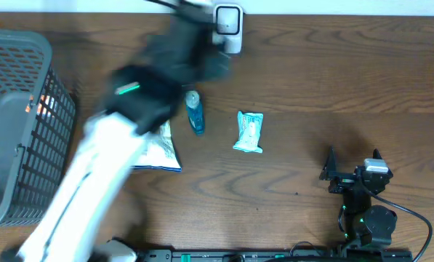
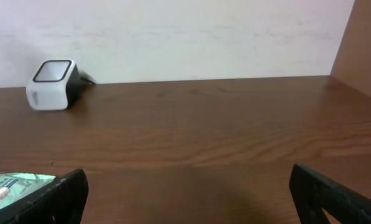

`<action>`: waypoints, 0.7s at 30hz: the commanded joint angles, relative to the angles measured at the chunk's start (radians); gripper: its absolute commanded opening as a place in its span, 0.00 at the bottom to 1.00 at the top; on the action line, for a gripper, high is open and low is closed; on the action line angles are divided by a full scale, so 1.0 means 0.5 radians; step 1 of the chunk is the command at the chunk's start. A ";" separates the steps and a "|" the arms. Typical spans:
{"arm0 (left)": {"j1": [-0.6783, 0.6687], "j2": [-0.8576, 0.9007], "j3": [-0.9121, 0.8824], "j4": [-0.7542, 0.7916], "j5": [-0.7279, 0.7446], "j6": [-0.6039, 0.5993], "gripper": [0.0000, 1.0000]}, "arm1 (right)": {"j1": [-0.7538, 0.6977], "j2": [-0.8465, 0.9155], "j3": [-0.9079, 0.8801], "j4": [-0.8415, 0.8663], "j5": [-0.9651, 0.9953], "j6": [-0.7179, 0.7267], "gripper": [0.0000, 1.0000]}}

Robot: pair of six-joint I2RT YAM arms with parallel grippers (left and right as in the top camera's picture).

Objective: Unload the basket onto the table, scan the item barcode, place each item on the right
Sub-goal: 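Carry the wipes pack out and place it right of the bottle, then reach the left gripper into the basket and grasp the orange Kleenex tissue pack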

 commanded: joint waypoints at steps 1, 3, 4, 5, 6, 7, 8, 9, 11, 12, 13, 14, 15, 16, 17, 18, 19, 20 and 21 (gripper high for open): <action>0.407 -0.172 -0.016 -0.041 -0.423 0.047 0.98 | -0.006 -0.003 -0.002 -0.008 0.002 0.013 0.99; 0.661 -0.220 -0.016 -0.080 -0.423 0.025 0.98 | -0.006 -0.003 -0.002 -0.008 0.002 0.013 0.99; 0.800 -0.230 -0.016 -0.101 -0.423 -0.005 0.98 | -0.006 -0.003 -0.002 -0.008 0.002 0.013 0.99; 0.922 -0.230 -0.016 -0.111 -0.422 -0.021 0.98 | -0.006 -0.003 -0.002 -0.008 0.002 0.013 0.99; 1.185 -0.214 -0.022 -0.113 -0.422 -0.014 0.98 | -0.006 -0.003 -0.002 -0.008 0.002 0.013 0.99; 1.307 -0.195 -0.027 -0.108 -0.422 0.024 0.98 | -0.006 -0.003 -0.002 -0.008 0.002 0.013 0.99; 1.405 -0.175 -0.031 -0.117 -0.422 0.100 0.98 | -0.006 -0.003 -0.002 -0.008 0.002 0.013 0.99; 1.490 -0.157 -0.038 -0.134 -0.422 0.175 0.98 | -0.006 -0.003 -0.002 -0.008 0.002 0.013 0.99; 1.653 -0.105 -0.041 -0.186 -0.420 0.262 0.98 | -0.006 -0.003 -0.002 -0.008 0.002 0.013 0.99; 1.731 -0.072 -0.041 -0.199 -0.417 0.272 0.98 | -0.006 -0.003 -0.002 -0.008 0.002 0.013 0.99; 1.809 -0.037 -0.041 -0.199 -0.376 0.316 0.98 | -0.006 -0.003 -0.002 -0.008 0.002 0.013 0.99; 1.902 0.011 -0.041 -0.196 -0.278 0.398 0.98 | -0.006 -0.003 -0.002 -0.008 0.002 0.013 0.99; 1.960 0.040 -0.041 -0.191 -0.180 0.468 0.98 | -0.006 -0.003 -0.002 -0.008 0.002 0.013 0.99; 2.067 0.101 -0.041 -0.185 0.062 0.632 0.98 | -0.006 -0.003 -0.002 -0.008 0.002 0.013 0.99; 2.126 0.133 -0.041 -0.185 0.210 0.731 0.98 | -0.006 -0.003 -0.002 -0.008 0.002 0.013 0.99; 2.209 0.190 -0.041 -0.188 0.472 0.912 0.98 | -0.006 -0.003 -0.002 -0.008 0.002 0.013 0.99; 2.257 0.228 -0.041 -0.192 0.635 1.029 0.98 | -0.006 -0.003 -0.002 -0.008 0.002 0.013 0.99; 2.324 0.291 -0.041 -0.198 0.861 1.208 0.98 | -0.006 -0.003 -0.002 -0.008 0.002 0.013 0.99; 2.369 0.346 -0.041 -0.198 0.990 1.324 0.98 | -0.006 -0.003 -0.002 -0.008 0.002 0.013 0.99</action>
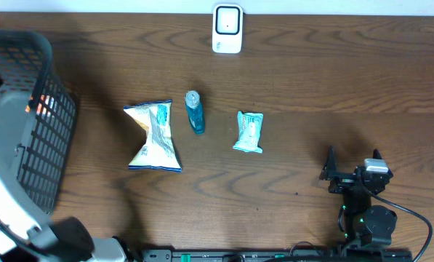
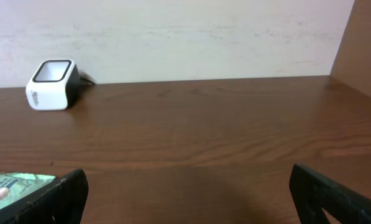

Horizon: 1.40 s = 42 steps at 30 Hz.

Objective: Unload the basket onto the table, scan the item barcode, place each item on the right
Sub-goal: 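Reach the left gripper into the basket and grasp the orange Kleenex tissue pack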

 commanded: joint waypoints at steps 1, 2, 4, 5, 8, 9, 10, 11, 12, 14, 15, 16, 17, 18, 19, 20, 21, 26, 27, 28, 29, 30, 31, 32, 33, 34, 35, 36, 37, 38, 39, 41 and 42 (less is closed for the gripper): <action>0.172 0.202 -0.008 -0.011 0.809 0.680 0.98 | -0.005 -0.003 -0.002 -0.009 0.002 0.013 0.99; 0.212 0.311 -0.008 -0.004 0.851 0.784 0.98 | -0.005 -0.003 -0.002 -0.009 0.002 0.013 0.99; 0.220 0.454 -0.008 0.002 0.851 0.877 0.98 | -0.005 -0.003 -0.002 -0.009 0.002 0.013 0.99; 0.217 0.511 -0.008 0.002 0.853 0.929 0.98 | -0.005 -0.003 -0.002 -0.009 0.002 0.013 0.99; 0.180 0.700 -0.008 0.012 0.896 1.089 0.98 | -0.005 -0.003 -0.002 -0.009 0.002 0.013 0.99; 0.169 0.742 -0.008 0.021 0.895 1.112 0.98 | -0.005 -0.003 -0.002 -0.009 0.002 0.013 0.99; 0.150 0.813 -0.008 0.036 0.893 1.159 0.98 | -0.005 -0.003 -0.002 -0.009 0.002 0.012 0.99; 0.131 0.905 -0.008 0.063 0.894 1.199 0.98 | -0.005 -0.003 -0.002 -0.009 0.002 0.013 0.99; 0.121 0.961 -0.008 0.091 0.894 1.202 0.98 | -0.005 -0.003 -0.002 -0.009 0.002 0.013 0.99; 0.099 1.083 -0.008 0.165 0.893 1.250 0.98 | -0.005 -0.003 -0.002 -0.009 0.002 0.013 0.99; 0.092 1.119 -0.008 0.190 0.893 1.279 0.98 | -0.005 -0.003 -0.002 -0.009 0.002 0.013 0.99; 0.085 1.150 -0.008 0.212 0.893 1.315 0.98 | -0.005 -0.003 -0.002 -0.009 0.002 0.013 0.99; 0.081 1.171 -0.008 0.231 0.893 1.349 0.98 | -0.005 -0.003 -0.002 -0.009 0.002 0.013 0.99; 0.076 1.191 -0.008 0.254 0.892 1.381 0.98 | -0.005 -0.003 -0.002 -0.009 0.002 0.013 0.99; 0.072 1.206 -0.008 0.282 0.887 1.410 0.98 | -0.005 -0.003 -0.002 -0.009 0.002 0.013 0.99; 0.068 1.225 -0.008 0.317 0.886 1.418 0.98 | -0.005 -0.003 -0.002 -0.009 0.002 0.013 0.99; 0.068 1.234 -0.008 0.347 0.887 1.418 0.98 | -0.005 -0.003 -0.002 -0.009 0.002 0.013 0.99; 0.056 1.262 -0.008 0.439 0.925 1.425 0.98 | -0.005 -0.003 -0.002 -0.009 0.002 0.013 0.99; 0.056 1.262 -0.008 0.443 0.967 1.424 0.98 | -0.005 -0.003 -0.002 -0.009 0.002 0.013 0.99; 0.056 1.262 -0.008 0.443 1.005 1.424 0.98 | -0.005 -0.003 -0.002 -0.009 0.002 0.013 0.99; 0.056 1.262 -0.008 0.443 1.042 1.424 0.97 | -0.005 -0.003 -0.002 -0.009 0.002 0.013 0.99; 0.057 1.263 -0.017 0.442 1.115 1.423 0.98 | -0.005 -0.003 -0.002 -0.009 0.002 0.013 0.99; 0.057 1.263 -0.030 0.441 1.147 1.422 0.98 | -0.005 -0.003 -0.002 -0.009 0.002 0.013 0.99; 0.057 1.263 -0.043 0.440 1.174 1.421 0.98 | -0.005 -0.003 -0.002 -0.009 0.002 0.013 0.99; 0.057 1.263 -0.065 0.441 1.189 1.417 0.98 | -0.005 -0.003 -0.002 -0.009 0.002 0.013 0.99; 0.057 1.263 -0.085 0.442 1.192 1.417 0.98 | -0.005 -0.003 -0.002 -0.009 0.002 0.013 0.99; 0.057 1.263 -0.111 0.447 1.193 1.416 0.98 | -0.005 -0.003 -0.002 -0.009 0.002 0.013 0.99; 0.057 1.263 -0.136 0.452 1.193 1.417 0.98 | -0.005 -0.003 -0.002 -0.009 0.002 0.013 0.99; 0.057 1.263 -0.161 0.456 1.193 1.416 0.98 | -0.005 -0.003 -0.002 -0.009 0.002 0.013 0.99; 0.057 1.263 -0.191 0.458 1.195 1.416 0.98 | -0.005 -0.003 -0.002 -0.009 0.002 0.013 0.99; 0.057 1.263 -0.217 0.465 1.195 1.416 0.99 | -0.005 -0.003 -0.002 -0.009 0.002 0.013 0.99; 0.057 1.263 -0.278 0.494 1.195 1.416 0.98 | -0.005 -0.003 -0.002 -0.009 0.002 0.013 0.99; 0.057 1.263 -0.350 0.542 1.194 1.416 0.89 | -0.005 -0.003 -0.002 -0.009 0.002 0.013 0.99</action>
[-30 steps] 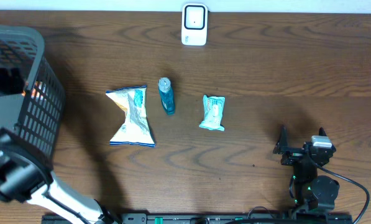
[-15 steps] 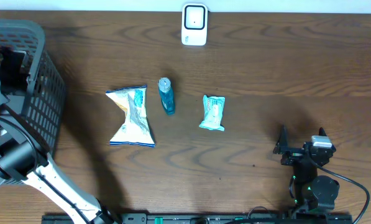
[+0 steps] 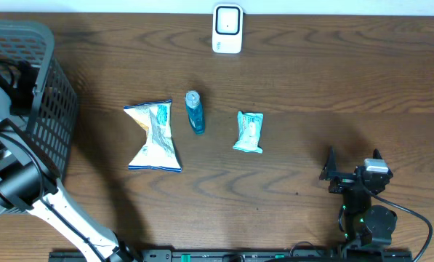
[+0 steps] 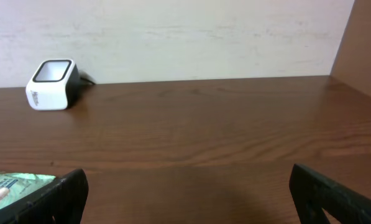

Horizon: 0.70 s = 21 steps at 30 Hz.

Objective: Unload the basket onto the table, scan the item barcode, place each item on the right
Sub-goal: 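Reach the left gripper into the basket and grasp the orange Kleenex tissue pack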

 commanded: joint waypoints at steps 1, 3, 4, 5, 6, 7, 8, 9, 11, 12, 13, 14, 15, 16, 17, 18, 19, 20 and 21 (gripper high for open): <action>-0.008 0.035 -0.145 0.089 0.054 0.007 0.80 | -0.005 -0.003 -0.002 -0.008 0.002 0.014 0.99; -0.006 0.035 -0.182 0.111 0.053 0.007 0.54 | -0.005 -0.003 -0.002 -0.008 0.002 0.014 0.99; -0.004 0.035 -0.182 0.109 0.052 0.006 0.45 | -0.005 -0.003 -0.002 -0.008 0.002 0.014 0.99; -0.001 0.032 -0.182 0.109 0.046 0.005 0.37 | -0.005 -0.003 -0.002 -0.008 0.002 0.014 0.99; 0.004 0.023 -0.180 0.108 0.045 0.003 0.29 | -0.005 -0.003 -0.002 -0.008 0.002 0.014 0.99; 0.011 0.011 -0.177 0.109 0.046 -0.006 0.26 | -0.005 -0.003 -0.002 -0.008 0.002 0.014 0.99; 0.021 -0.012 -0.175 0.108 0.046 -0.009 0.24 | -0.005 -0.003 -0.002 -0.008 0.002 0.014 0.99; 0.031 -0.037 -0.175 0.108 0.045 -0.009 0.23 | -0.005 -0.003 -0.002 -0.008 0.002 0.014 0.99; 0.057 -0.114 -0.175 0.105 0.045 -0.018 0.23 | -0.005 -0.003 -0.002 -0.008 0.002 0.014 0.99; 0.072 -0.164 -0.175 0.102 0.045 -0.025 0.23 | -0.005 -0.003 -0.002 -0.008 0.002 0.014 0.99; 0.091 -0.223 -0.175 0.098 0.045 -0.026 0.23 | -0.005 -0.003 -0.002 -0.008 0.002 0.014 0.99; 0.108 -0.282 -0.175 0.095 0.045 -0.034 0.23 | -0.005 -0.003 -0.002 -0.008 0.002 0.014 0.99; 0.131 -0.372 -0.175 0.094 0.045 -0.053 0.22 | -0.005 -0.003 -0.002 -0.008 0.002 0.014 0.99; 0.151 -0.451 -0.175 0.095 0.046 -0.067 0.22 | -0.005 -0.003 -0.002 -0.008 0.002 0.014 0.99; 0.169 -0.520 -0.175 0.095 0.046 -0.085 0.23 | -0.005 -0.003 -0.002 -0.008 0.002 0.014 0.99; 0.195 -0.633 -0.175 0.096 0.047 -0.101 0.22 | -0.005 -0.003 -0.002 -0.008 0.002 0.014 0.99; 0.214 -0.733 -0.175 0.096 0.047 -0.121 0.22 | -0.005 -0.003 -0.002 -0.008 0.002 0.014 0.99; 0.236 -0.840 -0.175 0.096 0.047 -0.146 0.23 | -0.005 -0.003 -0.002 -0.008 0.002 0.014 0.99; 0.251 -0.939 -0.175 0.096 0.047 -0.177 0.23 | -0.005 -0.003 -0.002 -0.008 0.002 0.014 0.99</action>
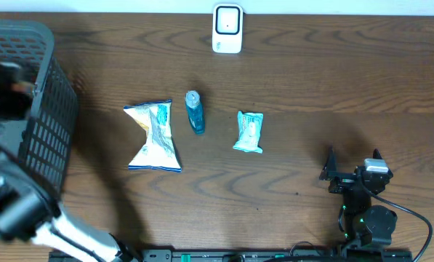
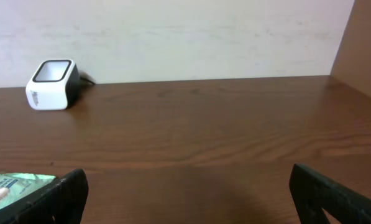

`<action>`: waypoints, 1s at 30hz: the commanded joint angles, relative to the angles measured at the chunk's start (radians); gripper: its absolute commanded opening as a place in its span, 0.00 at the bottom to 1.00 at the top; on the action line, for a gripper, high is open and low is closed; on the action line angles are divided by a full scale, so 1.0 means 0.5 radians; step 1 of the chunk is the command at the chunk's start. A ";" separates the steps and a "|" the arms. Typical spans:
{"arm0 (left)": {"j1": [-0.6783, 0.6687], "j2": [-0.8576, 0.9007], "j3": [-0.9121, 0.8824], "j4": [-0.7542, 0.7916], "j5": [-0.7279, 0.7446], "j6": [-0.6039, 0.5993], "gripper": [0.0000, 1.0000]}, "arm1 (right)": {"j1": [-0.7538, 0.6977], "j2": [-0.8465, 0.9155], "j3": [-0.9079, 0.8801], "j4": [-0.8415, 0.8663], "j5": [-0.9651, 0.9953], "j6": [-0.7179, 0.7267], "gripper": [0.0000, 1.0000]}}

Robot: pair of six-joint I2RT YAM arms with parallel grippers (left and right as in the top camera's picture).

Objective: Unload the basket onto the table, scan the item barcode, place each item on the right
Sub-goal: 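Reach the left gripper into the basket and grasp the orange Kleenex tissue pack, then carry the orange tissue pack out and lower it near the wipes pack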

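The white barcode scanner point(image 1: 227, 29) stands at the table's far edge and shows at the left of the right wrist view as the scanner point(image 2: 51, 84). Three items lie mid-table: a white-and-blue chip bag point(image 1: 153, 136), a blue bottle point(image 1: 195, 111) and a small teal packet point(image 1: 248, 132), whose corner, the packet point(image 2: 11, 185), also shows. My left gripper point(image 1: 7, 86) is a dark blur over the grey basket point(image 1: 53, 124); its jaws cannot be made out. My right gripper point(image 1: 352, 171) rests open near the front right, nothing between its fingers point(image 2: 64, 194).
The left arm point(image 1: 27, 211) runs along the table's left side from the front edge up to the basket. A wooden side panel point(image 2: 362, 43) rises at the right of the right wrist view. A white wall backs the table.
The left arm's end has shifted a little over the basket and is now blurred. The items, the scanner and the right arm have not moved.
At first the left arm stretched, blurred, across the table toward the scanner. Then it was back at the left edge beside the basket. After that its end was at the basket's top, where it still is. The three items and the right gripper stayed put throughout.
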 commanded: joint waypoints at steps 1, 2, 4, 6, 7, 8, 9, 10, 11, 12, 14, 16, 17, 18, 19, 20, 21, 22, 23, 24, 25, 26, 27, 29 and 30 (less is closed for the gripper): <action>0.071 -0.520 0.040 0.007 0.014 -0.168 0.22 | -0.005 -0.003 -0.002 -0.008 0.002 0.013 0.99; 0.076 -0.598 0.040 0.011 0.015 -0.211 0.23 | -0.005 -0.003 -0.002 -0.008 0.002 0.013 0.99; 0.076 -0.799 0.040 0.026 0.039 -0.311 0.23 | -0.005 -0.003 -0.002 -0.008 0.002 0.013 0.99; 0.045 -1.075 0.040 0.060 0.240 -0.440 0.23 | -0.005 -0.003 -0.002 -0.008 0.002 0.013 0.99; 0.030 -1.145 0.040 0.073 0.347 -0.481 0.23 | -0.005 -0.003 -0.002 -0.008 0.002 0.013 0.99; -0.001 -1.234 0.040 0.095 0.513 -0.538 0.23 | -0.005 -0.003 -0.002 -0.008 0.002 0.013 0.99; -0.035 -1.295 0.040 0.114 0.648 -0.574 0.23 | -0.005 -0.003 -0.002 -0.008 0.002 0.013 0.99; -0.091 -1.360 0.040 0.140 0.795 -0.616 0.23 | -0.005 -0.003 -0.002 -0.008 0.002 0.013 0.99; -0.150 -1.405 0.040 0.163 0.897 -0.661 0.23 | -0.005 -0.003 -0.002 -0.008 0.002 0.013 0.99; -0.249 -1.449 0.040 0.190 0.996 -0.706 0.23 | -0.005 -0.003 -0.002 -0.008 0.002 0.013 0.99; -0.450 -1.483 0.040 0.205 1.067 -0.745 0.23 | -0.005 -0.003 -0.002 -0.008 0.002 0.013 0.99; -0.686 -1.484 0.037 0.204 1.065 -0.744 0.23 | -0.005 -0.003 -0.002 -0.008 0.002 0.013 0.99; -0.803 -1.472 0.034 0.204 1.065 -0.744 0.23 | -0.005 -0.003 -0.002 -0.008 0.002 0.013 0.99; -0.939 -1.450 0.034 0.204 1.065 -0.744 0.23 | -0.005 -0.003 -0.002 -0.008 0.002 0.013 0.99; -1.097 -1.415 0.034 0.204 1.064 -0.743 0.23 | -0.005 -0.003 -0.002 -0.008 0.002 0.013 0.99; -1.203 -1.384 0.034 0.205 1.064 -0.742 0.23 | -0.005 -0.003 -0.002 -0.008 0.002 0.013 0.99; -1.361 -1.329 0.034 0.206 1.059 -0.741 0.23 | -0.005 -0.003 -0.002 -0.008 0.002 0.013 0.99; -1.473 -1.281 0.034 0.206 1.059 -0.730 0.23 | -0.005 -0.003 -0.002 -0.008 0.002 0.013 0.99; -1.582 -1.224 0.034 0.210 1.058 -0.728 0.23 | -0.005 -0.003 -0.002 -0.008 0.002 0.013 0.99; -1.695 -1.154 0.034 0.220 1.058 -0.728 0.23 | -0.005 -0.003 -0.002 -0.008 0.002 0.013 0.99; -1.785 -1.087 0.034 0.230 1.058 -0.729 0.23 | -0.005 -0.003 -0.002 -0.008 0.002 0.013 0.99; -1.890 -0.998 0.034 0.249 1.059 -0.729 0.23 | -0.005 -0.003 -0.002 -0.008 0.002 0.013 0.99; -1.984 -0.905 0.034 0.268 1.058 -0.729 0.23 | -0.005 -0.003 -0.002 -0.008 0.002 0.013 0.99; -2.127 -0.745 0.034 0.307 1.058 -0.729 0.23 | -0.005 -0.003 -0.002 -0.008 0.002 0.013 0.99; -2.207 -0.642 0.034 0.330 1.058 -0.729 0.23 | -0.005 -0.003 -0.002 -0.008 0.002 0.013 0.99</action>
